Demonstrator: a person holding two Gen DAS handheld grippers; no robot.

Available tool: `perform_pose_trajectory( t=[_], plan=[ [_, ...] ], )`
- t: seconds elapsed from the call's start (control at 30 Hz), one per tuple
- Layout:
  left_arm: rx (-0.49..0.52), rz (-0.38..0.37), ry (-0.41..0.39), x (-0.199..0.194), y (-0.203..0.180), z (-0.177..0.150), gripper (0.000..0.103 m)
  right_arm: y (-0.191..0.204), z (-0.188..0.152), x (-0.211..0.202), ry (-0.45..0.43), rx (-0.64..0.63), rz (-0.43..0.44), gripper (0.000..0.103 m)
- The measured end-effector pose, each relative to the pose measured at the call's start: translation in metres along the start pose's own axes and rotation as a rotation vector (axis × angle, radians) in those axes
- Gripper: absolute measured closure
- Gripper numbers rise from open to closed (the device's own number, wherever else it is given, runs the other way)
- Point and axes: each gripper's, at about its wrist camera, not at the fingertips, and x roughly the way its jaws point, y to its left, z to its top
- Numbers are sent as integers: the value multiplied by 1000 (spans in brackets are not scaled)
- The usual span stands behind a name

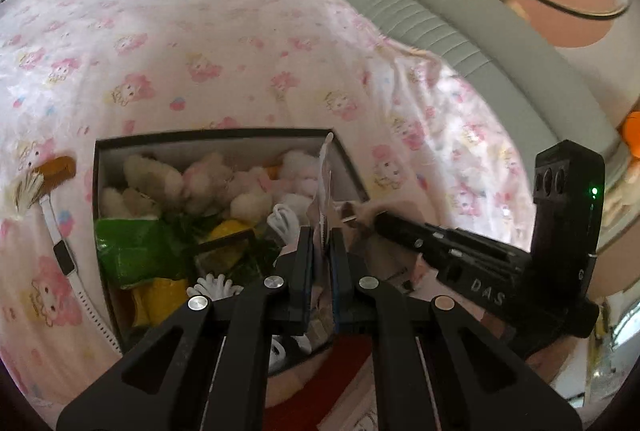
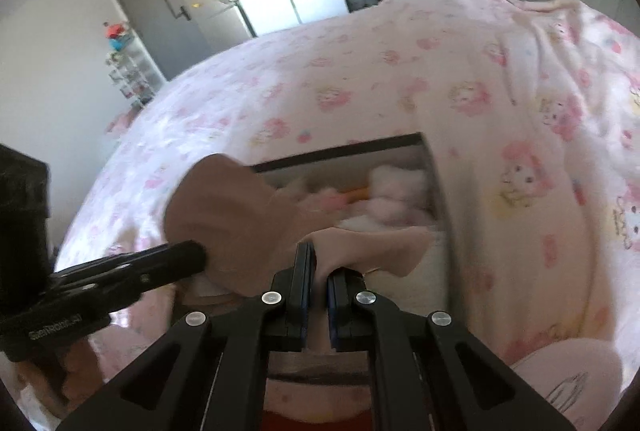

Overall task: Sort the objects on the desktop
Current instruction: 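Lower the beige cloth into the black box and open the left gripper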

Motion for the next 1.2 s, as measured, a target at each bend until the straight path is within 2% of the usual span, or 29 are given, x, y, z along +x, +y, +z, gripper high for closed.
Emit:
perform_pose_trajectory(
  t=[0.13, 0.2, 0.27, 0.37, 0.5, 0.6, 0.73, 0.8, 0.83, 0.9, 1.03, 1.13, 1.2],
  plan=[
    [-52, 117, 65, 25, 21, -9, 97, -27, -5, 40, 103, 9, -57, 98],
    [-85, 169, 98, 32, 35, -14, 89, -36, -10, 52, 150, 22, -86, 98],
    [-120, 203, 115, 32, 48, -18, 73, -42, -13, 56, 165, 38, -95, 98],
    [-130, 199, 78, 19, 54, -17, 69, -49, -9, 49, 144, 72, -57, 98],
    [-113, 158, -10, 3, 45, -8, 69, -47, -1, 31, 57, 59, -34, 97],
    [-87, 102, -12, 11, 33, -3, 69, -37, 4, 29, 22, 32, -12, 97],
    [-20, 65, 36, 35, 9, -3, 69, -38, 9, 26, -20, 47, -78, 96],
    [-19, 100, 87, 50, 8, -5, 69, -41, 11, 20, -45, 43, -116, 96],
    [-21, 128, 111, 56, 12, -7, 69, -38, 11, 16, -49, 11, -172, 95],
    [-18, 129, 102, 55, 16, -11, 70, -29, 11, 14, -42, -64, -249, 95],
    [-46, 99, 120, 53, 20, -10, 70, -23, 8, 21, 1, -85, -120, 95],
    [-19, 84, 96, 41, 13, -10, 70, -17, 7, 29, -28, -98, -61, 95],
    [-13, 56, 67, 32, 9, -10, 70, -15, 3, 49, 41, -85, 9, 95]
  ],
)
